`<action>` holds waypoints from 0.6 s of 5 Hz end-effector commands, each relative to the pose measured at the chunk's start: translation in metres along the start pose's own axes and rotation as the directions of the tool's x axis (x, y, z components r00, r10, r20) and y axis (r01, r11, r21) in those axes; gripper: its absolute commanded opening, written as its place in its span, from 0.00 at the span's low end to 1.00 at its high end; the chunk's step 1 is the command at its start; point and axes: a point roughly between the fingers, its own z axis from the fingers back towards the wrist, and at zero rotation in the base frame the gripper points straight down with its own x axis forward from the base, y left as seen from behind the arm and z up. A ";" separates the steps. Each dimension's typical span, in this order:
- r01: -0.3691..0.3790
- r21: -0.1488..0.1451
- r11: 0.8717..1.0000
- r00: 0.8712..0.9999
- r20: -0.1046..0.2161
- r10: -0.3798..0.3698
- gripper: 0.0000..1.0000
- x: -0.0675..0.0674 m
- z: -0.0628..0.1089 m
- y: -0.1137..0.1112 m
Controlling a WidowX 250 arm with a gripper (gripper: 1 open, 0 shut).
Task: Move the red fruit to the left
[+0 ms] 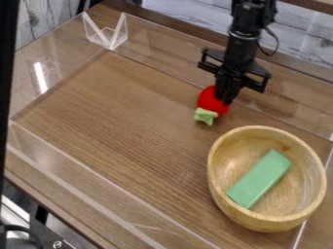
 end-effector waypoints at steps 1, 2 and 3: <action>-0.077 -0.014 0.997 0.992 0.101 0.078 0.00 -0.007 0.043 0.027; -0.161 -0.039 0.986 0.976 0.139 0.165 0.00 -0.019 0.062 0.064; -0.248 -0.052 0.967 0.956 0.147 0.253 0.00 -0.029 0.066 0.113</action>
